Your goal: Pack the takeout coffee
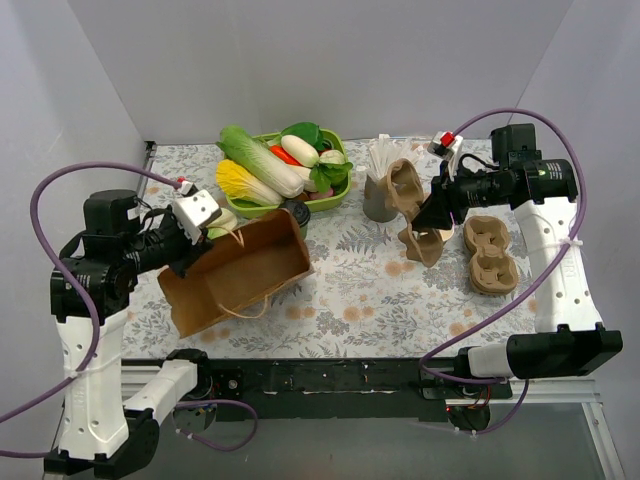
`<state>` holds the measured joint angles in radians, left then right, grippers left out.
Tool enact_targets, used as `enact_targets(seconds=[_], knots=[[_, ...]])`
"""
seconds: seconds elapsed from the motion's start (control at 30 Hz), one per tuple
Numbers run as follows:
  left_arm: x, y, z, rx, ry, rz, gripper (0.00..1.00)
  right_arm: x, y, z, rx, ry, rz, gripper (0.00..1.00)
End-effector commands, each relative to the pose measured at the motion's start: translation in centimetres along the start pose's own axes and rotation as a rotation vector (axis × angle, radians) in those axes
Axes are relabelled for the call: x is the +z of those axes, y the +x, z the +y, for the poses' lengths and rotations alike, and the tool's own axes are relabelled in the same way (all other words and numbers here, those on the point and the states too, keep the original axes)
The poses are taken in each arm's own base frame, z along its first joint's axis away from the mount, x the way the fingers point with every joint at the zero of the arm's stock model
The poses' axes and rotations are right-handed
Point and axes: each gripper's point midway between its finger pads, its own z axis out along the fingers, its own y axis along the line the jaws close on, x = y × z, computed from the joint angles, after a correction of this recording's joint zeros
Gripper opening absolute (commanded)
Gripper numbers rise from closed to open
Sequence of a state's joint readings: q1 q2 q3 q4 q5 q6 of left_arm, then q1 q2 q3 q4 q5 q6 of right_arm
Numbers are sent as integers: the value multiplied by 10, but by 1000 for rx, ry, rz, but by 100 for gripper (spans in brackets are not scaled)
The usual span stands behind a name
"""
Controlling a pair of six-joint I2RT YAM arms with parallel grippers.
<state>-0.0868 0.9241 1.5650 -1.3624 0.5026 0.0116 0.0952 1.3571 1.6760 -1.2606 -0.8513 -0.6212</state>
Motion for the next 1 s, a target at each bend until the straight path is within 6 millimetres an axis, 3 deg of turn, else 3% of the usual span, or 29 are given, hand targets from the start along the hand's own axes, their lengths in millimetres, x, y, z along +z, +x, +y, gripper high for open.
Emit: enact_targets(seconds=[0.0, 0.2, 0.37, 0.43, 0.6, 0.7, 0.77, 0.9, 0.97], knots=[[0, -26, -36, -108, 198, -115, 0, -1, -13, 2, 19, -1, -34, 1], [11, -24, -48, -155, 295, -114, 0, -4, -14, 1, 8, 21, -32, 1], [19, -40, -52, -191, 406, -152, 0, -9, -15, 4, 2, 51, -42, 1], [28, -44, -45, -207, 422, -138, 0, -12, -28, 5, -12, 55, -74, 1], [47, -40, -29, -198, 393, -87, 0, -26, -93, 13, -95, 7, -232, 1], [55, -47, -25, -207, 394, -96, 0, -33, -130, 31, -193, -44, -298, 1], [66, -49, -28, -216, 423, -83, 0, -31, -141, 39, -266, -38, -303, 1], [89, -49, -41, -231, 485, -34, 0, -17, -161, 81, -406, -134, -319, 1], [98, -52, -42, -229, 497, -42, 16, -6, -164, 92, -447, -161, -326, 1]])
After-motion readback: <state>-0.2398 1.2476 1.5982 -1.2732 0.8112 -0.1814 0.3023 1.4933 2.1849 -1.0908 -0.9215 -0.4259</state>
